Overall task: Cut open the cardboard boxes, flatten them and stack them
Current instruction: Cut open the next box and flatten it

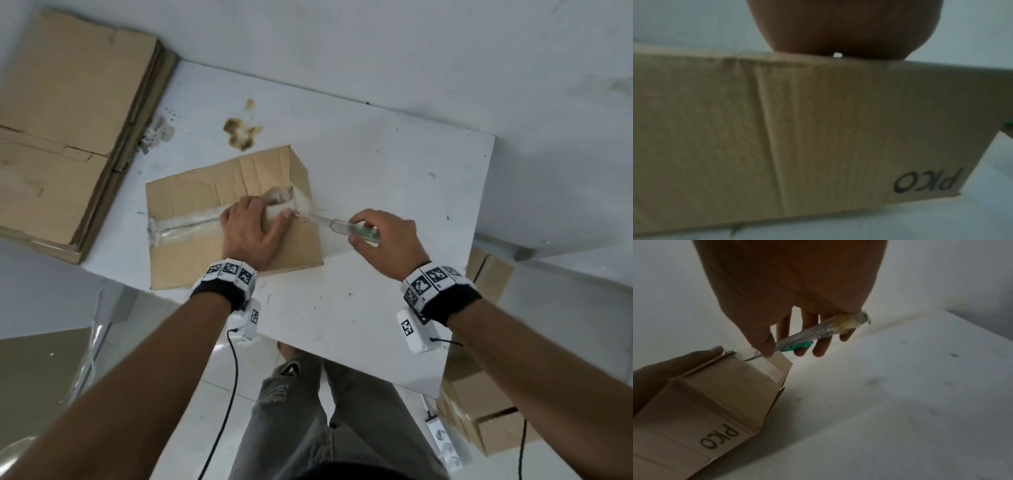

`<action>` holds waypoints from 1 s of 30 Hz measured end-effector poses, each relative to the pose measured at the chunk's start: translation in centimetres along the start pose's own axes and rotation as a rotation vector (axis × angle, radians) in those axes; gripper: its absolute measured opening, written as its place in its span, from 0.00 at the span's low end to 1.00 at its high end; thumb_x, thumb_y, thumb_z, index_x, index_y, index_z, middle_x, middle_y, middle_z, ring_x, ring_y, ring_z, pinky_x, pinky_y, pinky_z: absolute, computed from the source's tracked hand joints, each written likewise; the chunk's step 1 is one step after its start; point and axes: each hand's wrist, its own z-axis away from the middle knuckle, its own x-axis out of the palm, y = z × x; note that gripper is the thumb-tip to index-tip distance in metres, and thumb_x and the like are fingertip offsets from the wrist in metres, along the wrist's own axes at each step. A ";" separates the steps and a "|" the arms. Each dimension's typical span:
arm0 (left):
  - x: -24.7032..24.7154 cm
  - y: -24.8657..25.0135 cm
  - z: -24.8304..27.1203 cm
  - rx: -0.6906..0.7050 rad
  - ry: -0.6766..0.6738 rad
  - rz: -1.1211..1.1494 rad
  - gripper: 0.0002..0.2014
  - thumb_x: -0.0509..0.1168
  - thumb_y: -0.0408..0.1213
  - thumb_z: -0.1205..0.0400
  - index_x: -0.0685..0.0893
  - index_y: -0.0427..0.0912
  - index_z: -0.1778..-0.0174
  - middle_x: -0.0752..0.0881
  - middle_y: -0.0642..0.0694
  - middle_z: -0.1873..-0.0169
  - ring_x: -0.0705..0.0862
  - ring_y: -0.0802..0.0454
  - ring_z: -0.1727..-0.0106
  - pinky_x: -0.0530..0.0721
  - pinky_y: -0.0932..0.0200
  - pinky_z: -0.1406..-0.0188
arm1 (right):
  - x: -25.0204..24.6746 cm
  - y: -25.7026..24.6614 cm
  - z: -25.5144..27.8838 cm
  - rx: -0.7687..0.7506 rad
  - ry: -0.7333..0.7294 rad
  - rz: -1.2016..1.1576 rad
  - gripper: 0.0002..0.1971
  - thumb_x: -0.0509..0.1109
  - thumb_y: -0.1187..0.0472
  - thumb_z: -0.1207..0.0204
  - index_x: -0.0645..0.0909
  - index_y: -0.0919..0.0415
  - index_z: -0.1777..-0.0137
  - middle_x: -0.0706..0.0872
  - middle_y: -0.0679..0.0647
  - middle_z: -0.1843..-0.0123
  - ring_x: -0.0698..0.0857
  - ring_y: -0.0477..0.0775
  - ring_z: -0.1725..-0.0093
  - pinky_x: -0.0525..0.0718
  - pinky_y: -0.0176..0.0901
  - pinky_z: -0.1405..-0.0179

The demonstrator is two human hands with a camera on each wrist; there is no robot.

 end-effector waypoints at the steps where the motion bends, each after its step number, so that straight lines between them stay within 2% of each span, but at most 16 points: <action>1: -1.4 -0.3 0.0 0.003 0.028 0.050 0.27 0.51 0.67 0.14 0.81 0.45 0.48 0.82 0.47 0.53 0.79 0.46 0.50 0.72 0.44 0.37 | -0.5 -1.0 -0.2 -0.087 0.012 -0.024 0.09 0.73 0.46 0.23 0.83 0.43 0.44 0.86 0.40 0.55 0.85 0.46 0.55 0.79 0.59 0.42; 3: -4.1 -1.0 0.1 0.017 0.065 0.117 0.23 0.52 0.62 0.12 0.78 0.45 0.51 0.81 0.50 0.57 0.78 0.49 0.54 0.73 0.48 0.44 | -1.4 -3.2 -0.8 -0.238 0.010 -0.062 0.10 0.72 0.45 0.23 0.83 0.43 0.44 0.86 0.42 0.55 0.84 0.45 0.57 0.80 0.57 0.45; 5: -6.4 -1.7 -0.2 0.026 0.061 0.151 0.22 0.52 0.60 0.11 0.77 0.45 0.52 0.80 0.49 0.60 0.78 0.48 0.58 0.74 0.50 0.51 | -2.2 -5.4 -1.5 -0.351 0.020 -0.025 0.09 0.72 0.44 0.22 0.84 0.42 0.44 0.85 0.42 0.55 0.82 0.44 0.57 0.76 0.53 0.46; 8: -8.0 -2.4 -0.4 0.013 0.043 0.188 0.24 0.49 0.59 0.10 0.74 0.43 0.58 0.78 0.47 0.64 0.76 0.46 0.61 0.70 0.50 0.58 | -3.2 -7.3 -2.5 -0.448 0.039 0.087 0.09 0.71 0.43 0.22 0.84 0.42 0.45 0.84 0.42 0.55 0.83 0.47 0.57 0.73 0.52 0.46; 10: -7.8 -2.3 -0.3 -0.015 0.033 0.215 0.25 0.47 0.59 0.11 0.74 0.42 0.58 0.78 0.46 0.63 0.76 0.46 0.60 0.69 0.51 0.59 | -3.5 -7.7 -3.1 -0.481 0.036 0.164 0.10 0.69 0.43 0.23 0.84 0.43 0.46 0.84 0.43 0.54 0.83 0.49 0.57 0.73 0.52 0.46; 15: -4.2 -1.5 0.4 -0.012 -0.018 0.249 0.24 0.52 0.59 0.12 0.82 0.42 0.51 0.84 0.47 0.55 0.81 0.47 0.54 0.78 0.49 0.50 | -3.1 -4.9 -2.2 -0.402 0.038 0.219 0.11 0.69 0.42 0.23 0.82 0.43 0.45 0.81 0.43 0.57 0.81 0.50 0.57 0.70 0.50 0.46; 18: -1.1 -1.0 0.8 0.029 -0.049 0.223 0.22 0.56 0.57 0.13 0.83 0.42 0.51 0.86 0.47 0.53 0.83 0.47 0.53 0.80 0.45 0.47 | -1.8 -1.5 -0.3 -0.311 0.030 0.229 0.10 0.70 0.43 0.23 0.81 0.43 0.44 0.81 0.42 0.57 0.81 0.50 0.56 0.70 0.50 0.46; 22: 1.8 -0.9 1.5 0.093 -0.054 0.165 0.18 0.57 0.56 0.13 0.84 0.46 0.49 0.86 0.50 0.51 0.84 0.46 0.48 0.78 0.41 0.40 | -0.3 1.3 1.5 -0.263 0.021 0.204 0.11 0.68 0.43 0.24 0.82 0.44 0.45 0.83 0.42 0.56 0.82 0.50 0.56 0.70 0.51 0.45; 25: 2.5 -0.9 1.8 0.113 -0.042 0.128 0.18 0.56 0.55 0.13 0.83 0.45 0.49 0.87 0.49 0.49 0.84 0.46 0.45 0.76 0.44 0.37 | 0.2 2.0 2.0 -0.264 0.022 0.186 0.12 0.69 0.44 0.24 0.84 0.45 0.45 0.85 0.43 0.54 0.83 0.49 0.55 0.70 0.49 0.44; 28: 2.9 -1.1 2.0 0.125 -0.013 0.129 0.17 0.58 0.53 0.13 0.83 0.43 0.51 0.87 0.47 0.51 0.84 0.45 0.47 0.74 0.48 0.39 | 0.5 2.6 2.3 -0.279 0.016 0.199 0.11 0.69 0.44 0.24 0.84 0.46 0.45 0.84 0.42 0.54 0.82 0.48 0.56 0.71 0.50 0.45; 30: 3.4 -1.2 2.0 0.126 0.010 0.141 0.18 0.58 0.53 0.13 0.82 0.41 0.52 0.86 0.46 0.53 0.83 0.44 0.49 0.74 0.47 0.40 | 0.9 2.7 2.2 -0.284 0.020 0.208 0.11 0.69 0.45 0.23 0.84 0.46 0.45 0.84 0.43 0.53 0.83 0.49 0.55 0.72 0.51 0.46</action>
